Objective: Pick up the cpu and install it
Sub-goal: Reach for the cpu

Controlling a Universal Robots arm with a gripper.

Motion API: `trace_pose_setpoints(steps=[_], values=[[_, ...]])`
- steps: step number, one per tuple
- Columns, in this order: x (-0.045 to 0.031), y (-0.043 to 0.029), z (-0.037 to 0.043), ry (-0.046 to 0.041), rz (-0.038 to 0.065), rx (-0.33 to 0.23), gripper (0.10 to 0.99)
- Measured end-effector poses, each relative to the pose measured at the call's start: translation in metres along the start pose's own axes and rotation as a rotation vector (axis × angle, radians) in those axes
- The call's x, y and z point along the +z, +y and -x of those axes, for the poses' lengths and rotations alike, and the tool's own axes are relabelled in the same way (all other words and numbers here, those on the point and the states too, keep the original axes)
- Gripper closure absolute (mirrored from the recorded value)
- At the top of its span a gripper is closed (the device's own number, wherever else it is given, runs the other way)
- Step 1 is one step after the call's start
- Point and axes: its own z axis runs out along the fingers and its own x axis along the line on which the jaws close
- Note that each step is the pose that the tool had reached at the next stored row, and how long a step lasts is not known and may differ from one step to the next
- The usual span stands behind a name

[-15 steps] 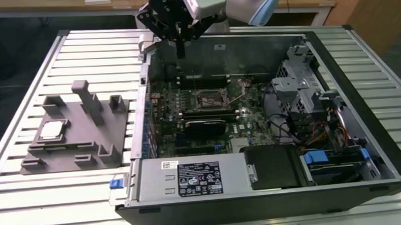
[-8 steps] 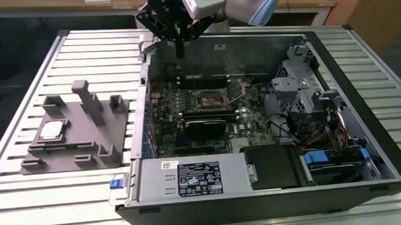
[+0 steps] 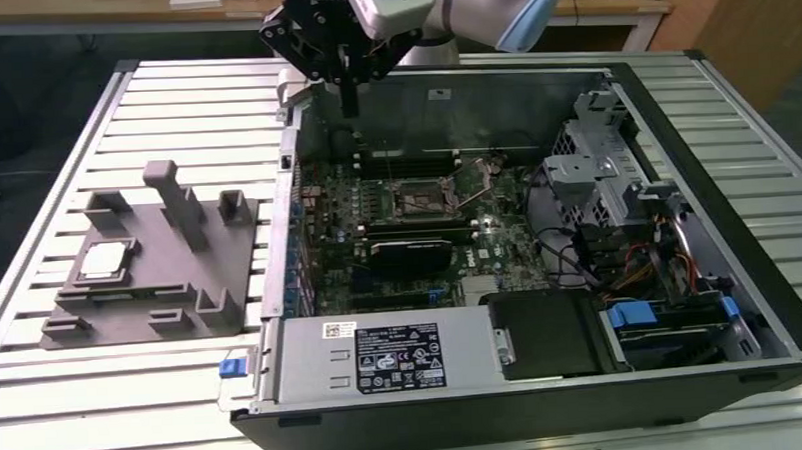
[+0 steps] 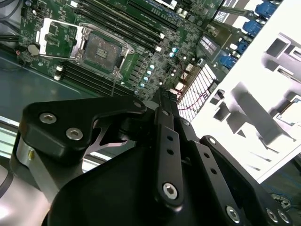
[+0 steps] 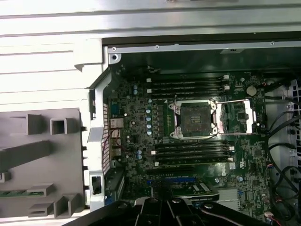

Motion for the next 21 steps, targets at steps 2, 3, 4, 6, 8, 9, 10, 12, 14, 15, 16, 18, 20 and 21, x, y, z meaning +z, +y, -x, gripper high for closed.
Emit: trace_pose_setpoints(steps=[2, 3, 4, 6, 8, 9, 10, 12, 14, 15, 16, 18, 20, 21], values=[[-0.0001, -0.0002, -0.0026, 0.0000, 0.000, 0.000, 0.980], [-0.0001, -0.0003, -0.0040, 0.0000, 0.000, 0.000, 0.980], [-0.0002, -0.0005, -0.0053, 0.0000, 0.000, 0.000, 0.980], [-0.0002, -0.0007, -0.0079, 0.0000, 0.000, 0.000, 0.980], [-0.0003, -0.0010, -0.0111, 0.0000, 0.000, 0.000, 0.980], [-0.0004, -0.0011, -0.0128, 0.0000, 0.000, 0.000, 0.980], [-0.0004, -0.0013, -0.0145, 0.0000, 0.000, 0.000, 0.980], [-0.0005, -0.0016, -0.0180, 0.0000, 0.000, 0.000, 0.980], [-0.0011, -0.0033, -0.0369, 0.0000, 0.000, 0.000, 0.980], [-0.0011, -0.0034, -0.0386, 0.0000, 0.000, 0.000, 0.980], [-0.0012, -0.0035, -0.0401, 0.0000, 0.000, 0.000, 0.980], [-0.0012, -0.0038, -0.0431, 0.0000, 0.000, 0.000, 0.980], [-0.0014, -0.0042, -0.0482, 0.0000, 0.000, 0.000, 0.980], [-0.0014, -0.0044, -0.0501, 0.0000, 0.000, 0.000, 0.980]])
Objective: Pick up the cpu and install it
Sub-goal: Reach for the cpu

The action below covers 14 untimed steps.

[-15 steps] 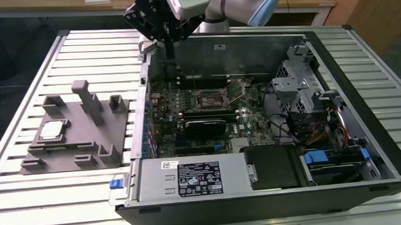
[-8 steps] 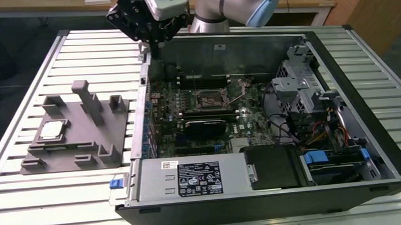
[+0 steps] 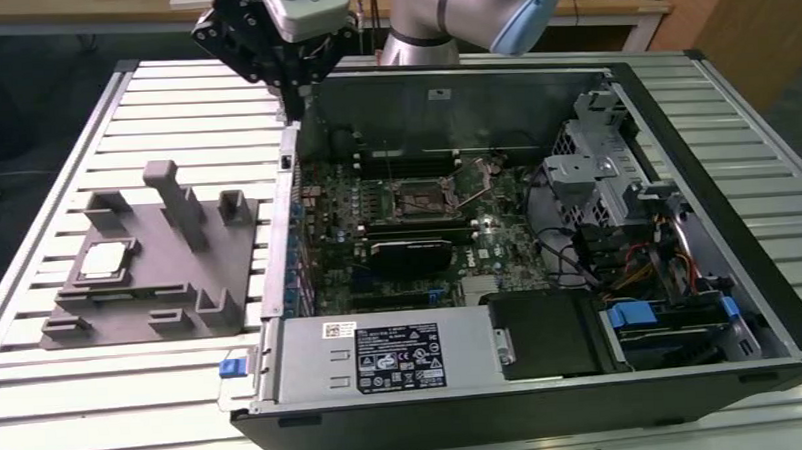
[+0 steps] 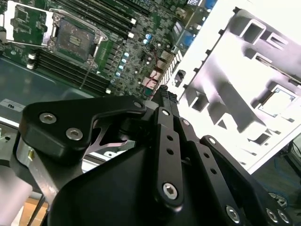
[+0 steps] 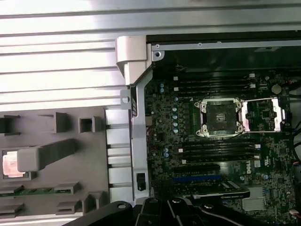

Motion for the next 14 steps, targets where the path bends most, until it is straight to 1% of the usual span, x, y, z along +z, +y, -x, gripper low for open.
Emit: trace_pose_setpoints(steps=[14], values=[[-0.0005, -0.0016, -0.0183, 0.0000, 0.000, 0.000, 0.980]])
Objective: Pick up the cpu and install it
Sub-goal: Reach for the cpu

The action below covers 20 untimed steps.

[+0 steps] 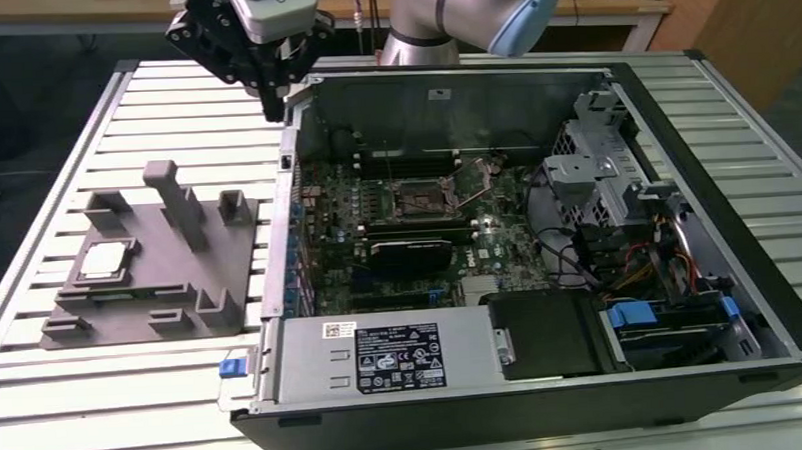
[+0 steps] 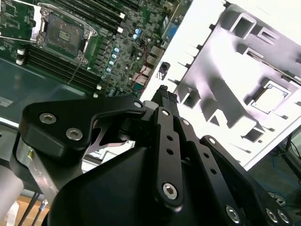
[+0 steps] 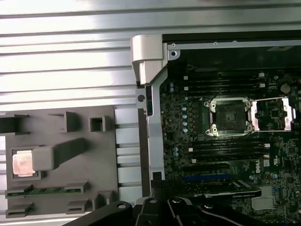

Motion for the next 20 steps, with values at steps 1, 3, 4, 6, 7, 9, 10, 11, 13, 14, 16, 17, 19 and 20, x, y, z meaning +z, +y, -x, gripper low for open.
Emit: trace_pose_setpoints(steps=[1, 3, 4, 6, 7, 9, 10, 11, 13, 14, 16, 17, 19, 20], values=[[-0.0001, -0.0001, -0.0013, 0.0001, 0.000, 0.000, 0.980], [-0.0001, -0.0003, -0.0036, 0.0000, 0.000, 0.000, 0.980], [-0.0001, -0.0004, -0.0048, -0.0001, 0.000, 0.000, 0.980], [-0.0001, -0.0006, -0.0073, -0.0001, 0.000, 0.000, 0.980], [-0.0002, -0.0007, -0.0087, 0.0000, 0.000, 0.000, 0.980], [-0.0003, -0.0009, -0.0117, 0.0000, 0.000, 0.000, 0.980], [-0.0003, -0.0011, -0.0133, -0.0001, 0.000, 0.000, 0.980], [-0.0004, -0.0012, -0.0151, -0.0001, 0.000, 0.000, 0.980], [-0.0004, -0.0014, -0.0185, -0.0001, 0.000, 0.000, 0.980], [-0.0005, -0.0016, -0.0200, -0.0001, 0.000, 0.000, 0.980], [-0.0006, -0.0018, -0.0230, -0.0001, 0.000, 0.000, 0.980], [-0.0006, -0.0019, -0.0243, 0.0000, 0.000, 0.000, 0.980], [-0.0007, -0.0021, -0.0268, 0.0000, 0.000, 0.000, 0.980], [-0.0008, -0.0022, -0.0282, 0.0000, 0.000, 0.000, 0.980]])
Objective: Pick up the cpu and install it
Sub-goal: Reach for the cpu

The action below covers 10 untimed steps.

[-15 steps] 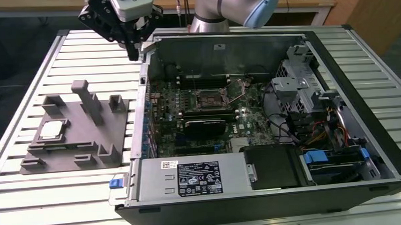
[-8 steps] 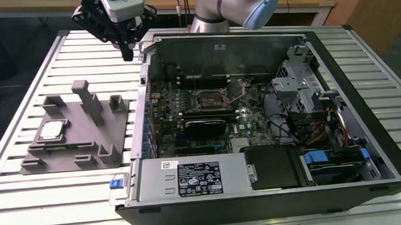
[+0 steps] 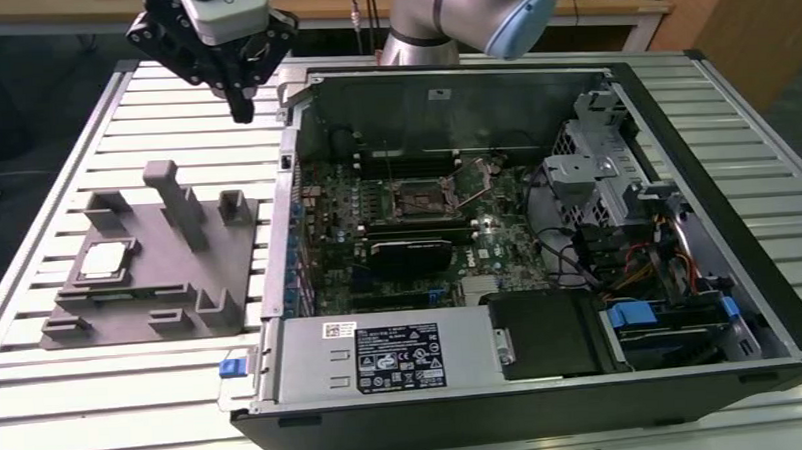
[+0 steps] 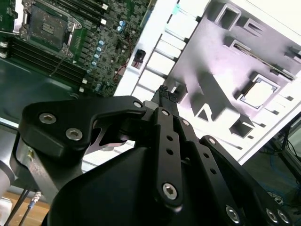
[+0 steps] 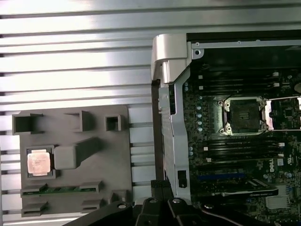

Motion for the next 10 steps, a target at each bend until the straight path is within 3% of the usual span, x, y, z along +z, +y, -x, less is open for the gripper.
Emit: trace_pose_setpoints(steps=[10], values=[[-0.0002, -0.0010, -0.0132, 0.0000, 0.000, 0.000, 0.980]])
